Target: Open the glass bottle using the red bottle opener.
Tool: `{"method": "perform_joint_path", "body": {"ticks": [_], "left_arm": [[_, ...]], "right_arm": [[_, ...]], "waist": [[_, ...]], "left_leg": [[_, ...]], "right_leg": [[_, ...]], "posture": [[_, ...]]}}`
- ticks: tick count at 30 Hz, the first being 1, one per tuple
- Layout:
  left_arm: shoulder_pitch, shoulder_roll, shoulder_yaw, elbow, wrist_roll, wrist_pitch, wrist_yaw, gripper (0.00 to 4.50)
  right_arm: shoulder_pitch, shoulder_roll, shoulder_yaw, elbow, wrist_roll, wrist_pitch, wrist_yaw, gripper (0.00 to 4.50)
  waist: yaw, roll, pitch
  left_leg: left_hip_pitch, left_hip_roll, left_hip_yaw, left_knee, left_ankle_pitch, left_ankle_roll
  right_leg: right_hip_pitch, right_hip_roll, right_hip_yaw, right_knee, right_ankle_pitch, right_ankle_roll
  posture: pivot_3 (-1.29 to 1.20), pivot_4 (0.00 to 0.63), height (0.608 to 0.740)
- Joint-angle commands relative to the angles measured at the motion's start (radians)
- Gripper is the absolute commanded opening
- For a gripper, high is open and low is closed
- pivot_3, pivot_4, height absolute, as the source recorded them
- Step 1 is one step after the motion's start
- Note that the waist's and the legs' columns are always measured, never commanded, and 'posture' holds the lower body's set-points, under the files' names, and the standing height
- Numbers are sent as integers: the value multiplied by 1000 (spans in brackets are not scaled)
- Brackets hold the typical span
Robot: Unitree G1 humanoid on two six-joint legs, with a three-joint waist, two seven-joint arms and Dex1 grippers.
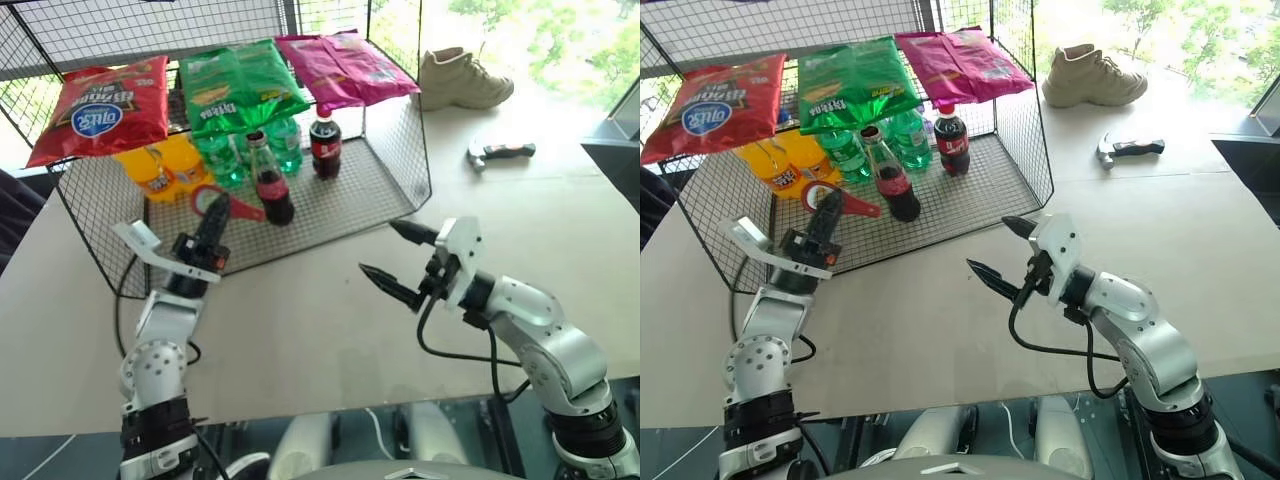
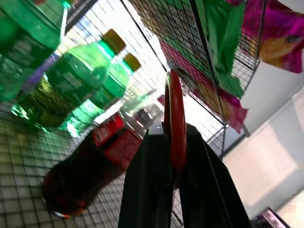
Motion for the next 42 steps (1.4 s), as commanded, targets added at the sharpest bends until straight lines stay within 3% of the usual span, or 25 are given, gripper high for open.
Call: {"method": "perform_joint_path", "body": {"ticks": [1, 4, 11, 18, 25, 26, 28, 34, 42], "left_arm": [[-13, 32, -55, -56, -64, 109, -62, 67], [-31, 52, -101, -58, -97, 193, -113, 67], [-66, 106, -193, -49, -94, 328, -216, 67], [-113, 91, -247, -14, -36, 340, -265, 67], [-97, 90, -248, -10, 0, 337, -295, 67], [-92, 92, -244, -10, 2, 338, -297, 0], [-85, 97, -241, -11, 6, 339, -306, 0], [-70, 106, -250, -17, 35, 343, -324, 0], [-47, 156, -317, -41, 101, 358, -397, 0]], "right_arm": [[-82, -8, 1, 11, 21, 114, -27, 4500], [-170, 38, -5, 85, 99, 201, 2, 4500], [-253, 13, 16, 164, 300, 428, 160, 4500], [-335, 63, 16, 181, 443, 563, 193, 4500], [-364, 74, 20, 185, 479, 598, 194, 4500], [-365, 75, 20, 186, 480, 600, 193, 3969], [-367, 79, 20, 188, 481, 602, 191, 3345], [-365, 81, 26, 197, 484, 610, 189, 241], [-351, 67, 35, 192, 498, 631, 208, 108]], "waist": [[-2, 0, 0], [-12, 0, 0], [-21, 0, 0], [-21, 0, 0], [-21, 0, 0], [-21, 0, 0], [-21, 0, 0], [-21, 0, 0], [-21, 0, 0]], "left_leg": [[0, 0, 0, 0, 0, 0], [0, 0, 0, 0, 0, 0], [0, 1, 0, 0, 0, 0], [-1, 1, 0, 0, 0, 0], [-2, 1, 0, 0, 0, 0], [-2, 1, 0, 0, 0, 0], [-2, 1, 0, 0, 0, 0], [-2, 1, 0, 0, 0, 0], [-2, 1, 0, 0, 0, 0]], "right_leg": [[0, 0, 0, 0, 0, 0], [0, 1, 1, 0, 0, 0], [0, 2, 1, -1, 0, 0], [-1, 2, 1, 0, 0, 0], [-2, 1, 1, -1, 0, 0], [-2, 1, 1, -1, 0, 0], [-2, 0, 1, -1, 0, 0], [-2, 0, 1, -1, 0, 0], [-2, 0, 1, -1, 0, 0]], "posture": [[0, 150, 740], [0, 150, 740], [0, 150, 740], [0, 150, 740], [0, 150, 740], [0, 150, 740], [0, 150, 740], [0, 150, 740], [0, 150, 740]]}}
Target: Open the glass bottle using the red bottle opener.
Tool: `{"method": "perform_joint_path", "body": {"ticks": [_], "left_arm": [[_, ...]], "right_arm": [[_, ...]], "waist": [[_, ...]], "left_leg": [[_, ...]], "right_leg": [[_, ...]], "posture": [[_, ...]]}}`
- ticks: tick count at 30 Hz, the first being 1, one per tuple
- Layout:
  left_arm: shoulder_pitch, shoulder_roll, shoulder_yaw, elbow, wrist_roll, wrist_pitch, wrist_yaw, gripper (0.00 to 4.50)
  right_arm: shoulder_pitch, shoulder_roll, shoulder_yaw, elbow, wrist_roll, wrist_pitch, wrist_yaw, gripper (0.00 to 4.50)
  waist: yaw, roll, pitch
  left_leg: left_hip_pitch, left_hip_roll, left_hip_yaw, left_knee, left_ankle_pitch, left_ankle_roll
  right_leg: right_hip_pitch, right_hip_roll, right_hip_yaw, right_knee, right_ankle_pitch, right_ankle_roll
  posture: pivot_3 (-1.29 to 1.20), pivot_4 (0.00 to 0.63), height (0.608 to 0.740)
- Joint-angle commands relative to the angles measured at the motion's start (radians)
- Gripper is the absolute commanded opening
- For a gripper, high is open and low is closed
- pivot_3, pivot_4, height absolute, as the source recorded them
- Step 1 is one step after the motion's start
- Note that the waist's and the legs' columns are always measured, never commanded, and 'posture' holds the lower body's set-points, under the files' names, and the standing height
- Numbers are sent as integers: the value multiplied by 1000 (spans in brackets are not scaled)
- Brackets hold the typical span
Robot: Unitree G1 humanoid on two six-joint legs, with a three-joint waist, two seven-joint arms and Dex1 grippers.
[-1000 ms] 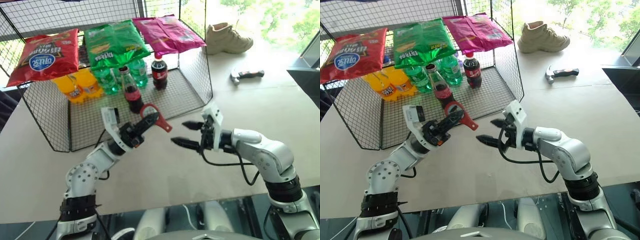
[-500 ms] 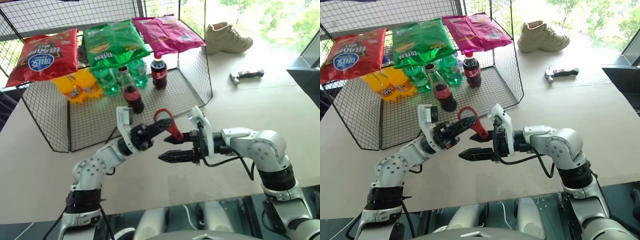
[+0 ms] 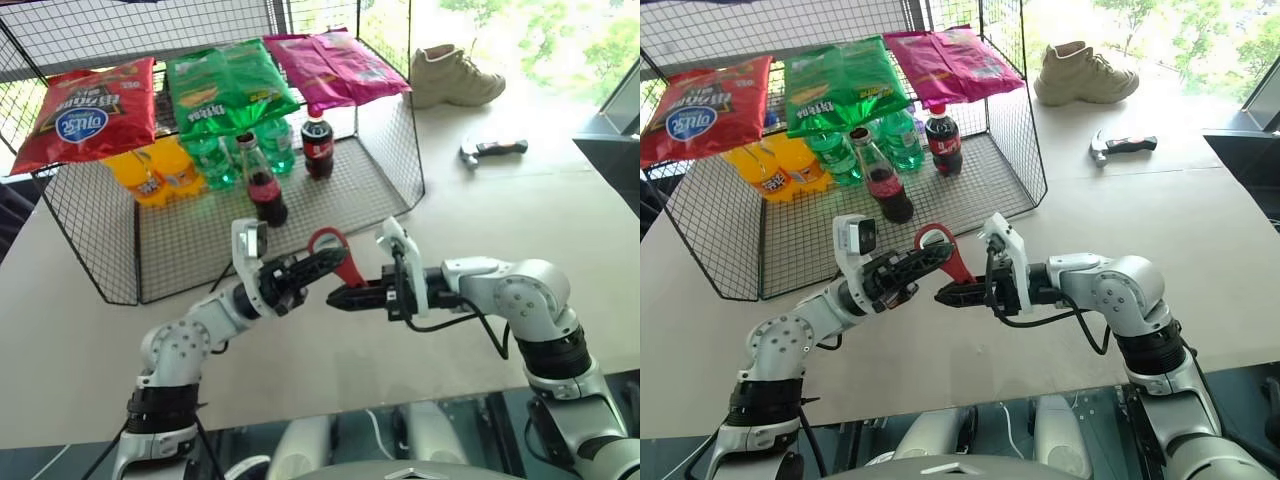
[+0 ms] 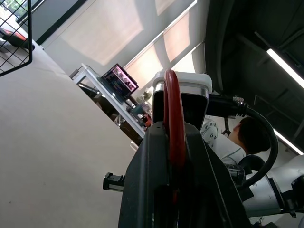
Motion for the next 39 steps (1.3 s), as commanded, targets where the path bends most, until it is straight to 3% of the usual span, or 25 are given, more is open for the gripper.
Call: {"method": "perform_joint_path", "body": {"ticks": [1, 16, 17, 19, 26, 32, 39], "left_arm": [[24, 39, -49, -3, 83, 4, -17, 0], [26, 63, -100, 7, 153, -36, -81, 0], [25, 58, -96, 12, 160, -47, -75, 783], [23, 56, -88, 20, 165, -53, -76, 1227], [49, 47, -52, -5, 187, -78, -41, 4430], [110, 18, 57, -69, 200, -183, 29, 4430], [182, -56, 76, -84, 545, -607, 136, 4430]], "right_arm": [[-11, 1, -4, -59, 56, -2, 42, 108], [-12, 22, -15, -38, 78, 51, 16, 108], [-13, 25, -16, -36, 74, 48, 12, 0], [-11, 30, -19, -34, 63, 39, 5, 0], [34, -7, -78, -37, 14, -28, -35, 0], [158, -126, -111, -45, -164, -237, -75, 0], [262, -159, -143, -40, -392, -519, -157, 0]], "waist": [[0, 0, 0], [0, 0, 0], [0, 0, 0], [1, 0, 0], [1, 0, 0], [3, 0, 0], [6, 0, 0]], "left_leg": [[0, 0, 0, 0, 0, 0], [0, 0, 0, 0, -1, 2], [0, 0, 0, 0, -1, 2], [0, 0, 0, 0, -1, 2], [-1, 0, 0, 0, -1, 3], [-3, -1, -1, 0, -1, 2], [-8, 0, 0, 0, 0, -1]], "right_leg": [[0, 0, 0, 0, 0, 0], [0, 0, 0, 0, 0, 0], [0, 0, 0, 0, 0, 0], [0, -1, 0, 0, 0, 0], [0, -1, -1, 0, 0, 0], [-2, -2, -2, -2, 0, 0], [-8, -3, 0, -1, 0, 0]], "posture": [[0, 150, 740], [0, 150, 740], [0, 150, 740], [0, 150, 740], [0, 150, 740], [0, 150, 740], [0, 150, 740]]}}
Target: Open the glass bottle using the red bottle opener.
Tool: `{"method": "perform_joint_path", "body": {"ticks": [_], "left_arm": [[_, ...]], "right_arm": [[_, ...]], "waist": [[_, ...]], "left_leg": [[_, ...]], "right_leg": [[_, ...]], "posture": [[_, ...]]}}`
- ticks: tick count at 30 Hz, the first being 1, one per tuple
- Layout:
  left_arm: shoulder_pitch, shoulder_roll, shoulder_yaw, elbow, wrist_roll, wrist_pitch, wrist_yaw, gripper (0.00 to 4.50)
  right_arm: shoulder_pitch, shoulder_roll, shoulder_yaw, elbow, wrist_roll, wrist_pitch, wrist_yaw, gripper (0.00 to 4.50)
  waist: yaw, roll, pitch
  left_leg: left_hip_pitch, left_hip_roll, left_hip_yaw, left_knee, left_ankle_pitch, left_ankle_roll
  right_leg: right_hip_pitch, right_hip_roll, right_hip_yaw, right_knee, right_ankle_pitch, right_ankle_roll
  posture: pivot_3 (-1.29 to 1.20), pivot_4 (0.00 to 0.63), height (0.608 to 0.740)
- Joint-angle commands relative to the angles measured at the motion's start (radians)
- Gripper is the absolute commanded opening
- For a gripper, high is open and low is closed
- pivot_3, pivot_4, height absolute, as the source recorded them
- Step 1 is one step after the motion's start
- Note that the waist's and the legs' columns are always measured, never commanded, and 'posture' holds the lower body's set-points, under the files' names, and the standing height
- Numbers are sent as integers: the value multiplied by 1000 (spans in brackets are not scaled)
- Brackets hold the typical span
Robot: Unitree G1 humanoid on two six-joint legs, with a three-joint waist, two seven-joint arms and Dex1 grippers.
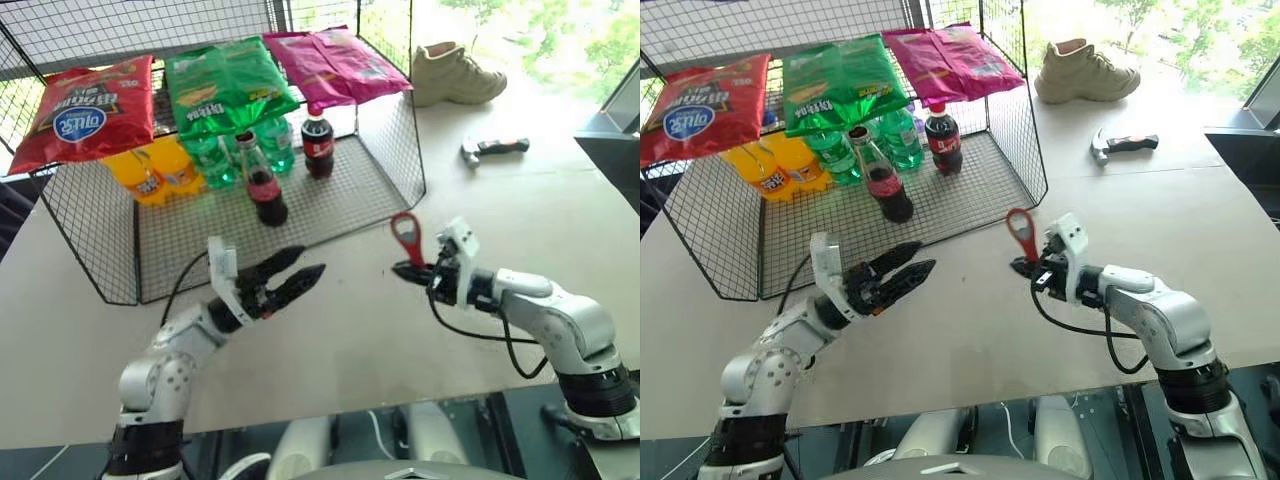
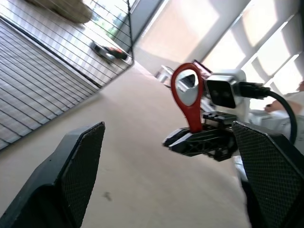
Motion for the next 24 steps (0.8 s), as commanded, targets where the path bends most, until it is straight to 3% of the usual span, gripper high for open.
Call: {"method": "perform_joint_path", "body": {"ticks": [1, 4, 9, 24], "left_arm": [[-8, -46, 16, -1, 179, -246, 78, 4430], [-57, -70, 22, 89, 321, -413, 155, 4430], [-229, -111, 94, 277, 425, -570, 352, 4430], [-463, -101, 31, 589, 493, -697, 342, 4430]], "right_arm": [[25, -1, -23, -23, -100, -149, -39, 0], [20, 56, -39, -19, -148, -234, -104, 0], [10, 81, -6, -7, -236, -311, -134, 0], [22, 114, -7, -3, -289, -339, -143, 0]], "waist": [[4, 0, 0], [11, 0, 0], [23, -2, -1], [21, -2, -1]], "left_leg": [[-1, 0, -1, 0, 0, 0], [-1, 0, 0, 0, 0, 0], [-2, -1, -1, 2, 0, 0], [-3, -2, -2, 3, 0, 0]], "right_leg": [[0, 0, 0, 0, 0, 0], [0, 0, 0, 0, 0, 0], [0, 1, -3, 0, 0, 0], [-2, 1, -3, 2, 0, 0]], "posture": [[0, 150, 740], [0, 150, 740], [0, 150, 740], [0, 150, 740]]}}
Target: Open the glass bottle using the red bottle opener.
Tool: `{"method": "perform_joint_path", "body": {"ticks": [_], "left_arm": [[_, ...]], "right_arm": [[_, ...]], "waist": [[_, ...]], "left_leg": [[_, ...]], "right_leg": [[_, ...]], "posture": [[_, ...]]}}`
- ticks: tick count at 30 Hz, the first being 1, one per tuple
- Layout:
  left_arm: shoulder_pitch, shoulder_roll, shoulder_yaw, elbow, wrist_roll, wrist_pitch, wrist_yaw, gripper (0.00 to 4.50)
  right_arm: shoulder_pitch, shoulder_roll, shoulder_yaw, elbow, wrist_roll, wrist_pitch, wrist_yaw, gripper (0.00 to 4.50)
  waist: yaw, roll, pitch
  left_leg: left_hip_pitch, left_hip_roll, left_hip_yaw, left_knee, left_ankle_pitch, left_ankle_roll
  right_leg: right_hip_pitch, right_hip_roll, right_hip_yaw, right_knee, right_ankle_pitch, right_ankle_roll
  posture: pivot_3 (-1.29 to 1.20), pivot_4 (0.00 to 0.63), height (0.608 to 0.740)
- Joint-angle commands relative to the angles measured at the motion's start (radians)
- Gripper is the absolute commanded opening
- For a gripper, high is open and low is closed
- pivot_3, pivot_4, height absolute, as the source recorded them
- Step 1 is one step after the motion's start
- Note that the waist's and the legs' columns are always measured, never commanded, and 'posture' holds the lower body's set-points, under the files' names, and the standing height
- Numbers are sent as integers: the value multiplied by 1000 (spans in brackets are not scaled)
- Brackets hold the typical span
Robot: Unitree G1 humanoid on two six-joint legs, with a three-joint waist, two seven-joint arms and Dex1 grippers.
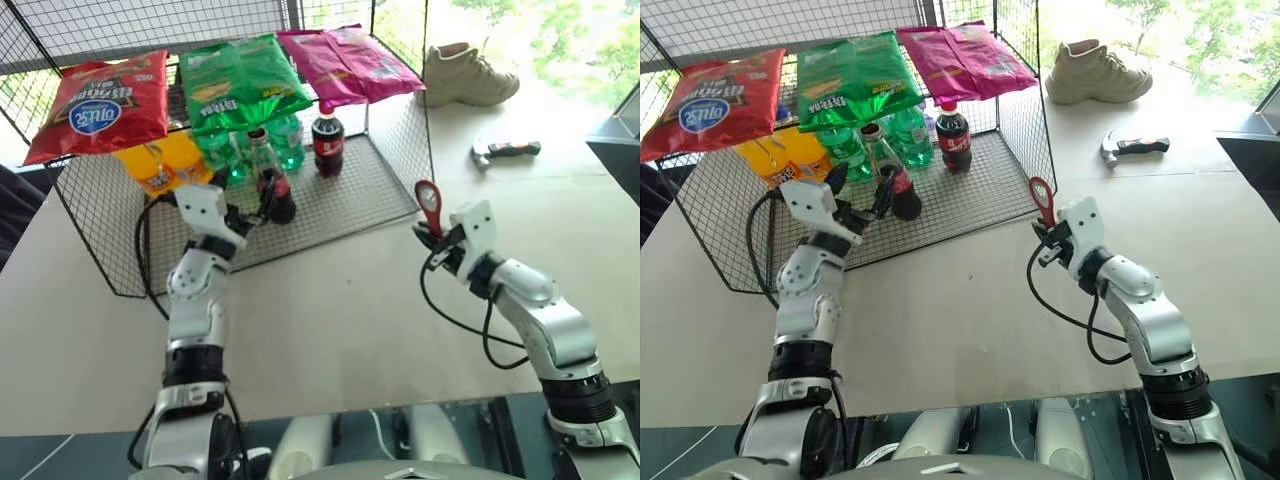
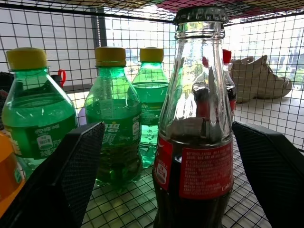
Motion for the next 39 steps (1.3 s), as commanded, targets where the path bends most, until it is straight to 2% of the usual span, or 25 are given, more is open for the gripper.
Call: {"method": "perform_joint_path", "body": {"ticks": [1, 9, 23, 24, 25, 27, 33, 39], "left_arm": [[-51, 14, -18, 49, 0, -31, -40, 4430], [-138, 38, -35, 193, 35, -67, -46, 4430], [-272, 19, -44, 422, 54, -132, -70, 4430], [-277, 17, -41, 429, 49, -133, -78, 3915], [-280, 16, -39, 435, 46, -133, -84, 3629], [-285, 16, -37, 444, 44, -139, -89, 2745], [-246, 6, -47, 363, 0, -117, -173, 2725], [-161, -26, -100, 141, -98, 24, -318, 2725]], "right_arm": [[4, 9, -10, -40, -4, -11, -9, 0], [19, 11, -16, -65, -12, -1, -24, 0], [15, 10, -8, -66, -29, -12, -31, 0], [14, 7, -3, -66, -34, -15, -29, 0], [13, 5, 0, -66, -39, -17, -27, 0], [13, 6, 4, -65, -46, -20, -25, 0], [23, 4, -3, -66, -58, -31, -19, 0], [8, -8, -43, -38, -74, -57, -31, 0]], "waist": [[-1, 0, 0], [-3, 0, 0], [-5, 0, 0], [-5, 0, 0], [-6, 0, 0], [-6, 0, 0], [-8, 0, 0], [-12, 0, 0]], "left_leg": [[0, 0, 0, 0, 0, 0], [0, 0, 0, 0, 0, 0], [0, -1, 0, 2, 0, 0], [0, -1, 0, 2, 0, 0], [0, -1, 0, 3, 0, 0], [-1, -1, 0, 3, 0, 0], [-1, -1, 0, 5, 0, 0], [-3, 0, -1, 7, 0, 0]], "right_leg": [[0, 0, 0, 0, 0, 0], [0, 0, 0, 0, 0, 0], [0, 0, 0, 1, 0, 0], [0, 0, 0, 1, 0, 0], [0, 0, 0, 1, 0, 0], [0, 0, 0, 2, 0, 0], [0, 0, 0, 2, 0, 0], [0, 0, 0, 2, 0, 0]], "posture": [[0, 150, 740], [0, 150, 740], [0, 150, 740], [0, 150, 740], [0, 150, 740], [0, 150, 740], [0, 150, 740], [0, 150, 740]]}}
